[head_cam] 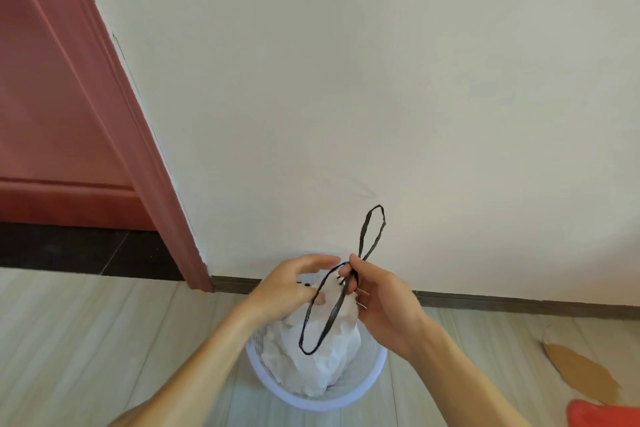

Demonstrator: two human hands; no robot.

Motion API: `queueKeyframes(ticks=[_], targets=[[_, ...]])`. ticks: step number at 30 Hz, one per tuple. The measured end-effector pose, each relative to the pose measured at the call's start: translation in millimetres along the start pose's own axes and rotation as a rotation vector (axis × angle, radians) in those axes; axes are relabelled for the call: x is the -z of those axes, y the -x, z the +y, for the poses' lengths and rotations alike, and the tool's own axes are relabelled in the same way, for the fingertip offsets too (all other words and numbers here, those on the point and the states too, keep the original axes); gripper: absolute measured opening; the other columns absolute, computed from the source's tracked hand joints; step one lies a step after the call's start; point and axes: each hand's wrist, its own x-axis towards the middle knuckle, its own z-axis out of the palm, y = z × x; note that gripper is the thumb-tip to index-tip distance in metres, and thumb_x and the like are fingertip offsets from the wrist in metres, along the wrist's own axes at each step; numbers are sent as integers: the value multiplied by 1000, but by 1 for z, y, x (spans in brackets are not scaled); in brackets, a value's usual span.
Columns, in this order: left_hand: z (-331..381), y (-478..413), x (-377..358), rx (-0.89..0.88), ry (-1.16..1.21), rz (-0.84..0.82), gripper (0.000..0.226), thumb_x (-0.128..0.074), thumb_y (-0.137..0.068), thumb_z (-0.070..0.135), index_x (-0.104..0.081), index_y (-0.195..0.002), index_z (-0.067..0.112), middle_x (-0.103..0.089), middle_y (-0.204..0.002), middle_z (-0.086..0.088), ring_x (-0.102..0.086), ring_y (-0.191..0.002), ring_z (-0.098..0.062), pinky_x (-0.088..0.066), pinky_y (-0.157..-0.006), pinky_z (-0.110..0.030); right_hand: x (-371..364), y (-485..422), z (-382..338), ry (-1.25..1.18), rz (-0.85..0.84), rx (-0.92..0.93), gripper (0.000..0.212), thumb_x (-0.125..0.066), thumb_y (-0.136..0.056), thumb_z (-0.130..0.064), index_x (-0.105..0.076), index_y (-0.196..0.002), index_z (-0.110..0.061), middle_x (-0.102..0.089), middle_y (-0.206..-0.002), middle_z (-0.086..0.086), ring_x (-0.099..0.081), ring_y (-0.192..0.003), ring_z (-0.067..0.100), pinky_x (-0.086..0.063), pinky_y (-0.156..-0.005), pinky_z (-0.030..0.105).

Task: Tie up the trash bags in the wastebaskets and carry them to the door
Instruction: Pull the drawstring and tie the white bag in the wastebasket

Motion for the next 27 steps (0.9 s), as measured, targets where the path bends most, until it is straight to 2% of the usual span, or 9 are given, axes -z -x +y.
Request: queueKeyframes(ticks=[4,6,8,10,12,16,21,24,27], targets=[[16,4,-16,-79,85,21,21,-66,-91,13,-69,-108,25,-71,-93,15,-62,-102,-3,-45,-82,-10,11,8,-7,40,-24,-37,31,-60,-93,-35,-70,-77,-12,-53,-74,4,-53,-66,18,-40,-69,29],[20,8,-21,-39,0,38,8,-66,-92,27,-71,-99,28,-71,-87,15,-63,-98,-5,-53,-83,-22,22,13,-10,102,-36,-52,25,-66,-87,-33,-72,-79,-10,-54,-73,5,-51,-69,18,-40,-72,31],[19,14,-23,-34,-110,44,22,-66,-89,43,-68,-81,22,-67,-80,4,-63,-91,-10,-55,-78,-36,31,15,-10,146,-55,-70,21,-71,-82,-30,-72,-83,-9,-56,-75,6,-51,-72,19,-38,-74,32],[23,27,-23,-75,-74,38,39,-65,-81,57,-63,-79,18,-62,-81,-4,-60,-88,-9,-54,-77,-33,35,17,-9,163,-72,-78,19,-70,-84,-26,-72,-86,-7,-57,-77,6,-51,-75,19,-37,-78,34],[28,41,-22,-179,-47,-13,35,-60,-74,63,-67,-83,29,-65,-85,10,-62,-87,-5,-52,-85,-25,33,17,-9,173,-97,-77,18,-67,-87,-25,-71,-85,-8,-58,-79,6,-51,-77,19,-37,-78,32],[18,23,-25,-256,-180,20,31,-57,-93,45,-62,-65,33,-59,-62,18,-51,-60,2,-40,-60,-12,32,14,-13,167,-86,-61,20,-74,-80,-27,-70,-75,-8,-60,-82,8,-52,-76,17,-43,-75,29],[-6,-14,-16,-102,120,-2,9,-66,-92,20,-74,-90,16,-75,-90,6,-68,-87,-4,-51,-86,-22,27,14,-16,441,29,180,10,-77,-80,-5,-78,-90,-3,-78,-92,9,-73,-89,20,-55,-76,21],[0,-14,-16,-52,243,-47,6,-66,-86,17,-70,-83,14,-69,-74,12,-60,-68,2,-43,-66,-11,17,11,-12,573,223,333,10,-82,-75,-8,-76,-81,-13,-77,-77,2,-73,-74,12,-55,-64,19],[3,-9,-18,-4,250,-78,15,-60,-79,28,-70,-81,17,-65,-75,14,-54,-70,-1,-38,-67,-15,13,4,-7,657,319,407,11,-79,-77,-15,-71,-75,-21,-75,-70,-1,-70,-66,14,-55,-61,31]])
